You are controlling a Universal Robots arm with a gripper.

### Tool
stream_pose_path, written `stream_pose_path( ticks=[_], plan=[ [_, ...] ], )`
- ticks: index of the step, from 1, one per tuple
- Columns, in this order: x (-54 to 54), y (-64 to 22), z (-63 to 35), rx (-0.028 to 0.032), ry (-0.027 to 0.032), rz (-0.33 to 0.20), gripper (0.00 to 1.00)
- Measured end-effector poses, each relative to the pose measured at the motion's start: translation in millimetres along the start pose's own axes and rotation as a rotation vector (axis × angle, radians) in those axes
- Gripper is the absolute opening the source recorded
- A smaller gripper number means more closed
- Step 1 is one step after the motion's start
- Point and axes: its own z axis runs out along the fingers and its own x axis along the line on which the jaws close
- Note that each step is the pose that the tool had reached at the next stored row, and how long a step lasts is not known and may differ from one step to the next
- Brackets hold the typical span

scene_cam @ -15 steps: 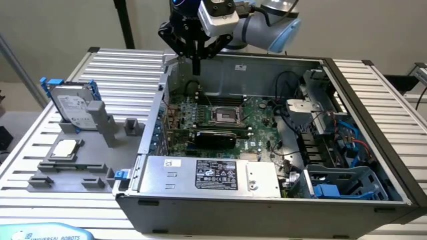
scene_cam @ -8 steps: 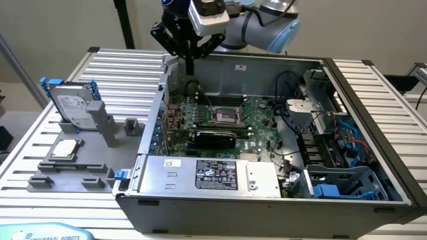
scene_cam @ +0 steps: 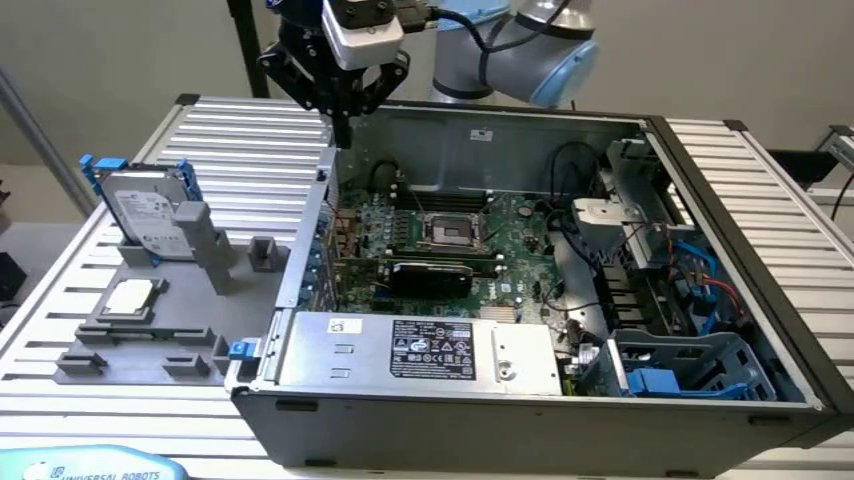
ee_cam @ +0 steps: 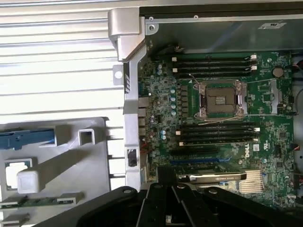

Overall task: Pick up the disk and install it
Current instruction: 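Reach for the disk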

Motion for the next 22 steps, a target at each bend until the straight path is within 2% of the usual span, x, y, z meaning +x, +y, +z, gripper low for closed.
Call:
stream_pose_path(
  ticks=[8,22],
  plan=[
    [36.6,2.2,-0.2,0.0,0.0,0.0,0.11],
    [101.1,12.0,0.3,0.0,0.0002,0.0,0.11]
  ],
)
